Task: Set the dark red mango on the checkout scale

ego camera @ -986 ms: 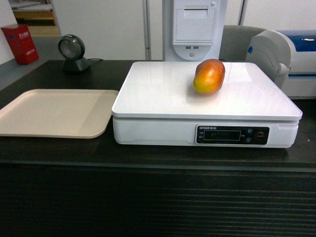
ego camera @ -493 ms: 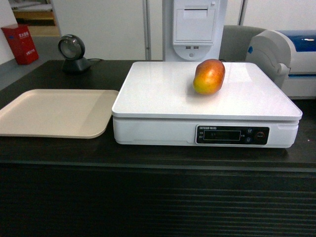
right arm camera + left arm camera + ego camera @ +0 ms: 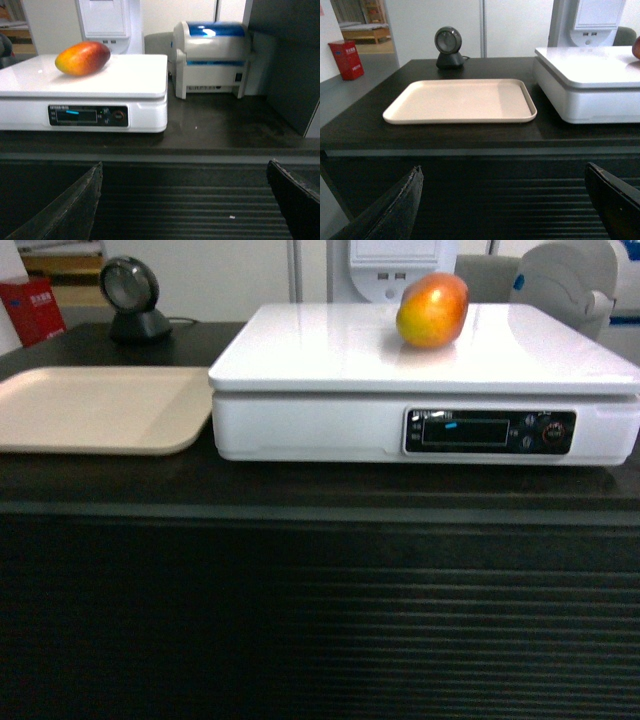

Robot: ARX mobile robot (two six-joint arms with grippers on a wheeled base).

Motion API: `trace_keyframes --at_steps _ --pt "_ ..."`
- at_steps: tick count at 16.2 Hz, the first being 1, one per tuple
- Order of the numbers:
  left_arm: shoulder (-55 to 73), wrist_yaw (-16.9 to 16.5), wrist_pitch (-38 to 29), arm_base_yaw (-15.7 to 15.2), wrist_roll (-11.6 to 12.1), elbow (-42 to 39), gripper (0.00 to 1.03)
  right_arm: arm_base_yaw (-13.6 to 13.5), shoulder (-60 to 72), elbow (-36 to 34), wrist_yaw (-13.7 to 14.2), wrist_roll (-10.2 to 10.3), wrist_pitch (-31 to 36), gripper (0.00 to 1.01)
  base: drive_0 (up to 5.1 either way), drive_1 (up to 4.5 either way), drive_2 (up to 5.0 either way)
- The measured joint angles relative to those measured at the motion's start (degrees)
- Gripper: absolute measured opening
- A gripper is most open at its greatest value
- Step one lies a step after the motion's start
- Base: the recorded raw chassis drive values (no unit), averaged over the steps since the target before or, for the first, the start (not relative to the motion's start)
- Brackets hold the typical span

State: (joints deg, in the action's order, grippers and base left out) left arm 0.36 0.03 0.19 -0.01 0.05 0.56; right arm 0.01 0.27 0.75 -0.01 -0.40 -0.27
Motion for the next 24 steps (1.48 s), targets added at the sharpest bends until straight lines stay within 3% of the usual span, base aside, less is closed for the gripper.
trace_keyframes --at_steps 24 --pt "0.00 0.02 0.20 0.00 0.00 0.00 0.98 0.00 0.00 0.00 0.04 -0.02 -0.04 0.98 0.0 0.00 0.0"
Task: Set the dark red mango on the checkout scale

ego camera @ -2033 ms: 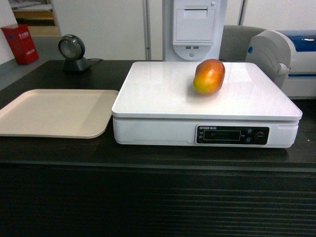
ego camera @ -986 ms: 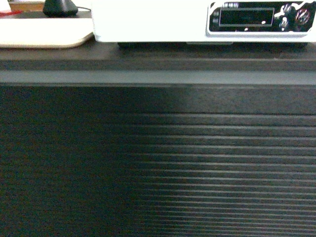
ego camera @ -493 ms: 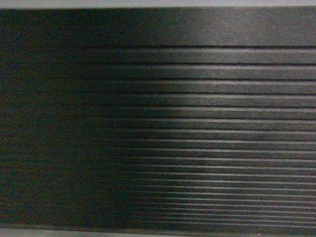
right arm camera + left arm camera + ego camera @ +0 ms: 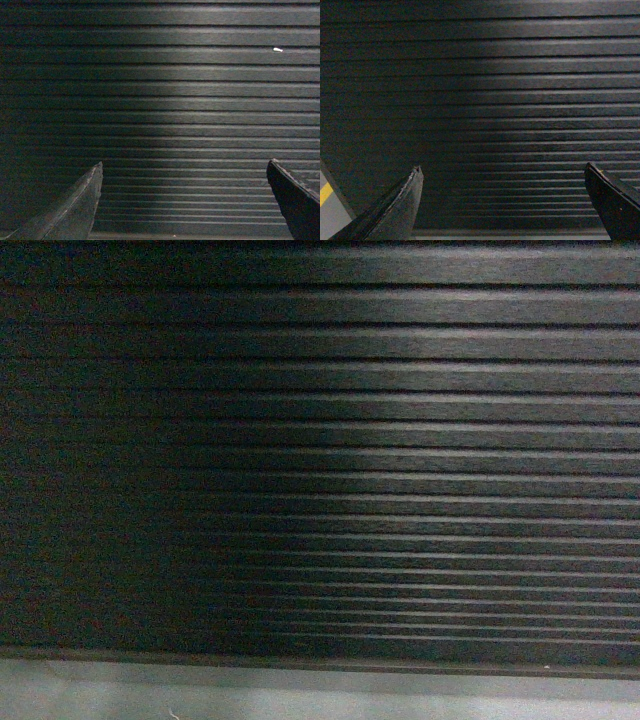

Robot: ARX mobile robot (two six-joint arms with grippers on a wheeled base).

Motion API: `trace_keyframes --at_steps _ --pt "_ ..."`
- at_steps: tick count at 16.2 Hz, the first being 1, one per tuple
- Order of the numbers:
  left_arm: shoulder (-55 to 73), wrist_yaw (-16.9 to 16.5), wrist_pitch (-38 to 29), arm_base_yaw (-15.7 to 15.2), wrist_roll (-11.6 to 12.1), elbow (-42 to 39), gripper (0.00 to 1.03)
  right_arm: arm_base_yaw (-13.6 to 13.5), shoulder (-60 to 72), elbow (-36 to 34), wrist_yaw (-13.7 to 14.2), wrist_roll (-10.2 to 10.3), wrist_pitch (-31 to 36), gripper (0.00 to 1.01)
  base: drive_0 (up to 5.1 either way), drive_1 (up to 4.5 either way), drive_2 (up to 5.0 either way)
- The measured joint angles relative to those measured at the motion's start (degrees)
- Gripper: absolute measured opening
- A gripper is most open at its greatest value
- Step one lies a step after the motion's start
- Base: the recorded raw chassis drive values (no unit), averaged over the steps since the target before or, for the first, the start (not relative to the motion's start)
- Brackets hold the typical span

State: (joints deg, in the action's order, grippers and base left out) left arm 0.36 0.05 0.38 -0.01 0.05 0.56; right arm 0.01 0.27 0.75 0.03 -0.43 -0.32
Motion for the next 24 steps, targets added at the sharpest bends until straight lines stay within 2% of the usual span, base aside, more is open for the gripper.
trace_keyframes --at_steps 24 --pt "0.00 -0.02 -0.04 0.00 -0.02 0.00 0.98 0.00 0.00 0.00 -0.04 -0.02 0.02 0.98 0.0 0.00 0.0"
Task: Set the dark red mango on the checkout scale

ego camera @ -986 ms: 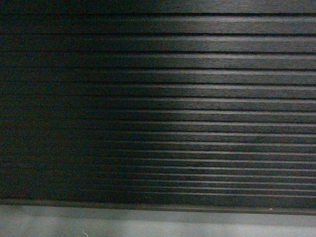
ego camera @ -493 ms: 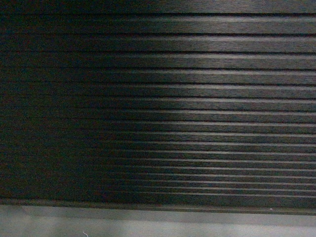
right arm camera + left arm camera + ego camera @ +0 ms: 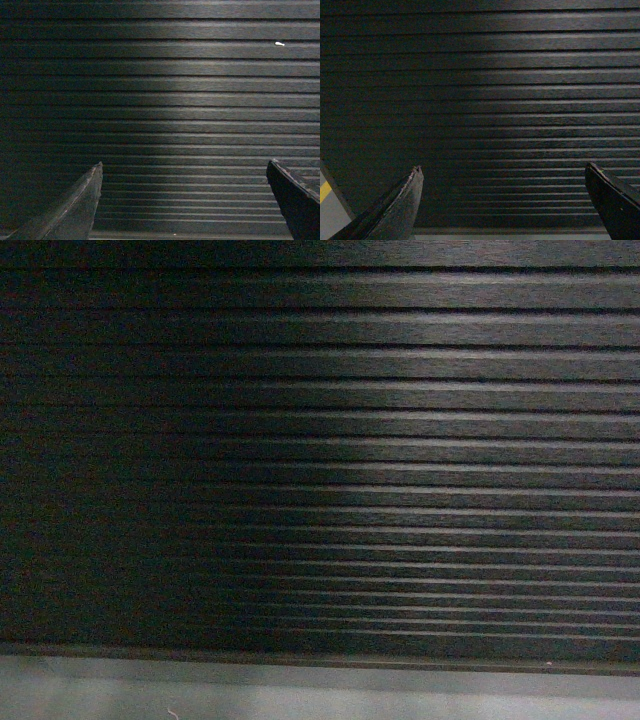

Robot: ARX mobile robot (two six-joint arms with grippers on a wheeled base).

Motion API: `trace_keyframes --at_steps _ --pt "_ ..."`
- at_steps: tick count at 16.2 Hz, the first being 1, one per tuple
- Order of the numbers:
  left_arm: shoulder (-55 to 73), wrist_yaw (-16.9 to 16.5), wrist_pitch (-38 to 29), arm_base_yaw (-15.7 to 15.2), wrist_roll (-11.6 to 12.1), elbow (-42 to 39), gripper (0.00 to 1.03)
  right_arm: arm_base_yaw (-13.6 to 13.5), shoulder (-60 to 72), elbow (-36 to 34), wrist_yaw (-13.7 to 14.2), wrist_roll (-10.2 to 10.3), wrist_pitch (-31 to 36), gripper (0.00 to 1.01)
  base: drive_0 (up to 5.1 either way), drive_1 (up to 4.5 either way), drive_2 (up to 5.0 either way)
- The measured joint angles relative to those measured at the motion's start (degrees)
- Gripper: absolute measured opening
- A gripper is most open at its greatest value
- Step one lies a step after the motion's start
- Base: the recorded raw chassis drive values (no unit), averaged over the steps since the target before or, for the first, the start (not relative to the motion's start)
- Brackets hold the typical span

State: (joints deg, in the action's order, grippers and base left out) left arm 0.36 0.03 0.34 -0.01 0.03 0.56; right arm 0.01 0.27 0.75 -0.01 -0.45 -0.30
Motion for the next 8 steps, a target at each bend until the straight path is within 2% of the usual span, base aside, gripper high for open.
trace_keyframes --at_steps 8 --pt "0.00 0.00 0.00 0.00 0.00 0.00 0.98 0.00 0.00 0.00 0.00 0.00 0.02 0.98 0.0 0.00 0.0"
